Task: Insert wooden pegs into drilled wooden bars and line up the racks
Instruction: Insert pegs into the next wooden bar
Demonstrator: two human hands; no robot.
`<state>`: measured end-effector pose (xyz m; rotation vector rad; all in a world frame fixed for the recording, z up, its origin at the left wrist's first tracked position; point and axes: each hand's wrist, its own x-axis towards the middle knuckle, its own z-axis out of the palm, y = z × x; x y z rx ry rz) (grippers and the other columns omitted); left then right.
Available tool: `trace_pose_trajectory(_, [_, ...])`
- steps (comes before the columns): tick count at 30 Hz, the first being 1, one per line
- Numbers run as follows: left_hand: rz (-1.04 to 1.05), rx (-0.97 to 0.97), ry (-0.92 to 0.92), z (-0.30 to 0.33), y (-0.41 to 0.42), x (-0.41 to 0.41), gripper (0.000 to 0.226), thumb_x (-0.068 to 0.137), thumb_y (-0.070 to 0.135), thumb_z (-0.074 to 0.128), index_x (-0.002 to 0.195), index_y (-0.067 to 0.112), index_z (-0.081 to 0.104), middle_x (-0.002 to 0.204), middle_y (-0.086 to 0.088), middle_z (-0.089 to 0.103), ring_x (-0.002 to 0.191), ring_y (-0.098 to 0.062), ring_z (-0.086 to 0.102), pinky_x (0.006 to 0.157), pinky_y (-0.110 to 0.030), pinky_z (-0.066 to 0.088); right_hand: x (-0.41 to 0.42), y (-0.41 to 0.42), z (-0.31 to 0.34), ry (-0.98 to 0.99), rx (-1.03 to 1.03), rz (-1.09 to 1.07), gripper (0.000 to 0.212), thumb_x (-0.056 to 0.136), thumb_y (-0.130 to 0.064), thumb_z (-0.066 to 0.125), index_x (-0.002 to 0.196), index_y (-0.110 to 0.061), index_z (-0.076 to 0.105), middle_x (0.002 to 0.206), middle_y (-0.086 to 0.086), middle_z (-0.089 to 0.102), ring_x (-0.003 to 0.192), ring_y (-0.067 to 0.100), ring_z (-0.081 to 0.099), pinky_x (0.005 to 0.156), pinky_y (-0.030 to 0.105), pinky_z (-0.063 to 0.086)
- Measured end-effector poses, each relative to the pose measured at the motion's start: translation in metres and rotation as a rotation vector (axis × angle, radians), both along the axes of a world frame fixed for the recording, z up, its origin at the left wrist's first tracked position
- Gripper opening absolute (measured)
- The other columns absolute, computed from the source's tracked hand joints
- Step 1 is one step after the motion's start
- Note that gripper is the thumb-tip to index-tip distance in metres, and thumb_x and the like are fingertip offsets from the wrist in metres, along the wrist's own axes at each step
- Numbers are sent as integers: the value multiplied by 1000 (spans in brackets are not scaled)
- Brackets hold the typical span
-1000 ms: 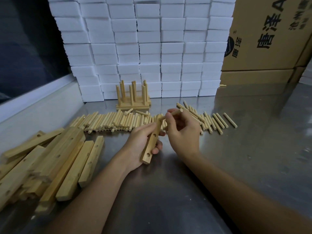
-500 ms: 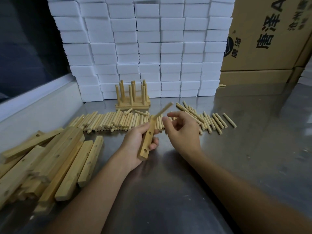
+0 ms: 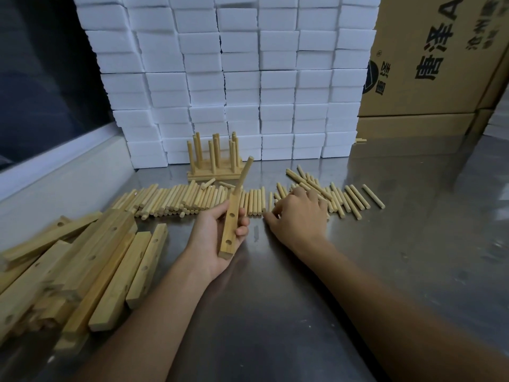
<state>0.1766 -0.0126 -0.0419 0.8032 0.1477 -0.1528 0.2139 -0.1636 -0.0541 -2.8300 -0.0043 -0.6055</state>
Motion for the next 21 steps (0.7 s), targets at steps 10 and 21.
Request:
trace_pose_trajectory(10, [14, -7, 17, 1, 0, 1, 26, 100, 23, 48, 100, 0, 59, 72, -10, 59, 54, -15, 54, 42, -20, 42, -2, -10, 1, -215, 594, 56, 12, 96, -32, 57, 92, -21, 61, 79, -9, 61, 71, 6, 58, 69, 31, 52])
trace_pose_trajectory(21, [-2, -13, -33, 4, 3, -5, 19, 98, 15, 36, 96, 4, 51, 67, -11, 55, 43, -13, 46, 29, -16, 28, -7, -19, 16, -119, 1621, 205, 17, 101, -15, 52, 92, -1, 57, 84, 13, 76, 76, 22, 75, 56, 22, 57])
